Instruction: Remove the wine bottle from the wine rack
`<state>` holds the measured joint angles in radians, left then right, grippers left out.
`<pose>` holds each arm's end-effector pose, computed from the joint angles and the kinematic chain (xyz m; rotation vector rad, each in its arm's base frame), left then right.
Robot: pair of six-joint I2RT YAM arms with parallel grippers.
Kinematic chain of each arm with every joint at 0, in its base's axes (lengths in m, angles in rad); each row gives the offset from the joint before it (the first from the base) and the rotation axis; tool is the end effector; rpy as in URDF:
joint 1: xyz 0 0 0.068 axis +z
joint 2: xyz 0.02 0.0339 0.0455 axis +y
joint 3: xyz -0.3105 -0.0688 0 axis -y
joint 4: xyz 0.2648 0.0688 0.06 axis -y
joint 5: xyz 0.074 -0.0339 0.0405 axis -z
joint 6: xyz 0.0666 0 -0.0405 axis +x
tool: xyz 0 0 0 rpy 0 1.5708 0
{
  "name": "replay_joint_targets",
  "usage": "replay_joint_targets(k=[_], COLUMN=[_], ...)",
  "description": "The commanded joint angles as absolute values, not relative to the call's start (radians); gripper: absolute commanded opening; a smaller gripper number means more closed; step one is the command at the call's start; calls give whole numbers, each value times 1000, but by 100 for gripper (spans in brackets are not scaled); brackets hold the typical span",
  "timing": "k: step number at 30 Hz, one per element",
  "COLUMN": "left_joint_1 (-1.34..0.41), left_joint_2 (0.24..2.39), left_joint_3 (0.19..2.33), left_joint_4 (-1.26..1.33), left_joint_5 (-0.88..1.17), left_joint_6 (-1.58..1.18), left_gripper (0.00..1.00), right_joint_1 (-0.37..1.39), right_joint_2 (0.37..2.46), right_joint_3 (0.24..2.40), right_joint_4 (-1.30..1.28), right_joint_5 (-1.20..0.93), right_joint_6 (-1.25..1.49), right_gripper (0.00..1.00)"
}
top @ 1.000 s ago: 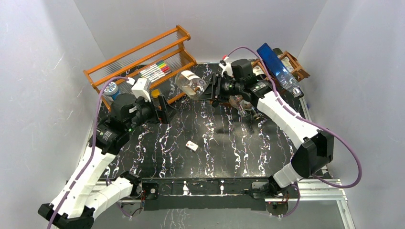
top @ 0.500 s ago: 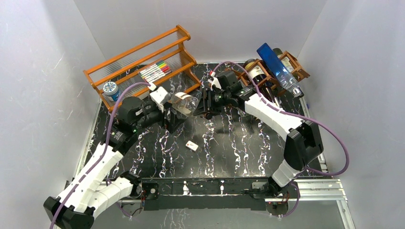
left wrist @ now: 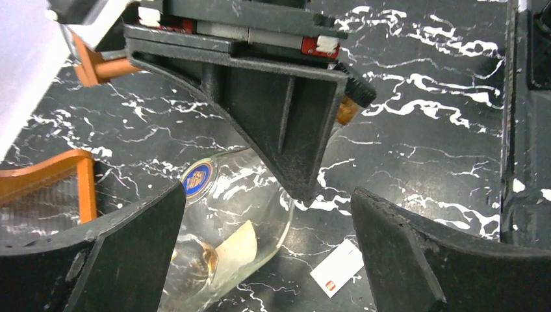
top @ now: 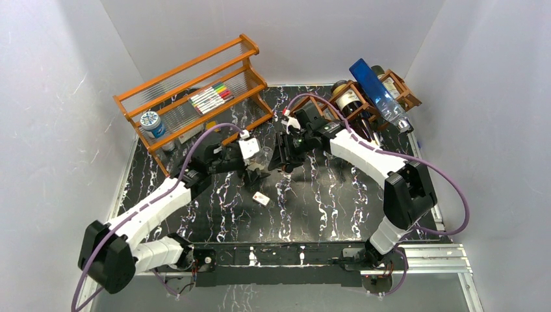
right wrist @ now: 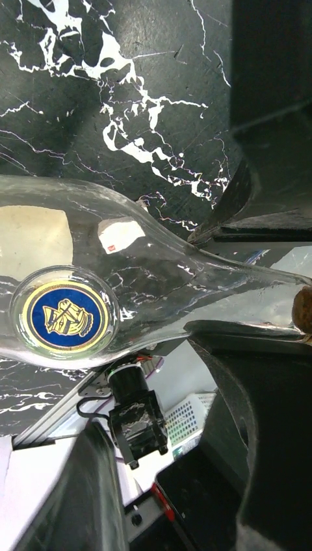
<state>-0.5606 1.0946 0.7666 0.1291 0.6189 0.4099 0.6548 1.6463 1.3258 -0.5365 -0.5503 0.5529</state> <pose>0.2110 -0.1781 0.3356 1.2005 1.3116 -0.6544 0.2955 0.2708 0.2978 -0.4084 2.5993 1.1621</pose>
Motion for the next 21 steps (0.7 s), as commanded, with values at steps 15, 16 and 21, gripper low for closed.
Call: replay_joint_targets(k=[15, 16, 21], left_joint_1=[-579, -582, -602], left_joint_2=[1248, 1263, 1291], left_joint_3=[677, 679, 680], left_joint_4=[334, 338, 369], left_joint_5=[693, 687, 680], left_joint_6=[525, 526, 508], left_gripper=[98, 98, 98], right_joint_1=[659, 659, 663], right_joint_2=[1664, 1662, 1634], right_joint_3=[1326, 1327, 1320], right_joint_4=[-274, -268, -255], right_joint_5=[-769, -779, -789], right_joint_6=[528, 532, 540], right_gripper=[46, 48, 62])
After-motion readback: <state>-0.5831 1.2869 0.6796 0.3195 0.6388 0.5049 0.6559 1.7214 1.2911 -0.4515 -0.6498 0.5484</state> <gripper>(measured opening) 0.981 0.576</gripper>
